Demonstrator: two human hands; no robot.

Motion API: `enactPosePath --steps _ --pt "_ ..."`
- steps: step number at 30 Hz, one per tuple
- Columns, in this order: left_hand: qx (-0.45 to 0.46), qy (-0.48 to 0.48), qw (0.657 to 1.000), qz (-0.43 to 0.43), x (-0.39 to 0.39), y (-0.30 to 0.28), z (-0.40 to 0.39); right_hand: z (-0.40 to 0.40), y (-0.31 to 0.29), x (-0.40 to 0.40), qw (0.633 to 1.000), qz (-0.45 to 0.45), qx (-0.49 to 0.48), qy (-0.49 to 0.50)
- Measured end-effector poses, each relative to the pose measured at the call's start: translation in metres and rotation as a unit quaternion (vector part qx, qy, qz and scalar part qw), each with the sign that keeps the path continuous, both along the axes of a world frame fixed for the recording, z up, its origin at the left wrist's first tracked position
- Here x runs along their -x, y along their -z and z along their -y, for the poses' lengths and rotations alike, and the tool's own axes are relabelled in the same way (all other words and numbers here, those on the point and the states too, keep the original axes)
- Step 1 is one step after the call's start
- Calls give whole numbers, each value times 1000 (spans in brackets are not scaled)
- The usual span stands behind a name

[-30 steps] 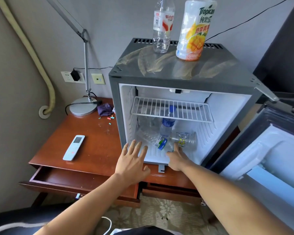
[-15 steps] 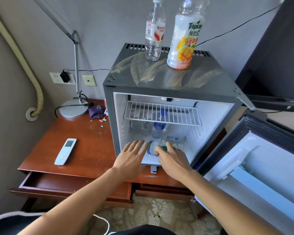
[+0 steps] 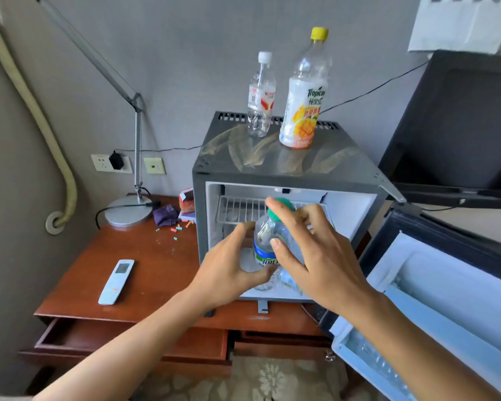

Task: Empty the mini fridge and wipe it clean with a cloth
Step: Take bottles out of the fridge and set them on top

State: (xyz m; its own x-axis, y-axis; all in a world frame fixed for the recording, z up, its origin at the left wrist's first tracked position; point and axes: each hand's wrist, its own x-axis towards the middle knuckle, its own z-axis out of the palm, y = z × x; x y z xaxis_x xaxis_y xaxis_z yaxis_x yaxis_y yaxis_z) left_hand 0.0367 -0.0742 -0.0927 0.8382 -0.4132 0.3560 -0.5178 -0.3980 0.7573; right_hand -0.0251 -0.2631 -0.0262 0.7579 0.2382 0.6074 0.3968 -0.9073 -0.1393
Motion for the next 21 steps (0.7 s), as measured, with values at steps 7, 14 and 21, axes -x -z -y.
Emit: enactPosePath --steps 7,14,21 --pt "-25 -125 969 211 -14 -97 -15 -9 -44 -6 991 119 -57 27" --pt "82 -165 976 113 -101 -169 7 -1 -49 -19 992 97 -40 75" --pt "126 -146 981 33 -191 -171 29 21 -17 -11 988 49 -92 111"
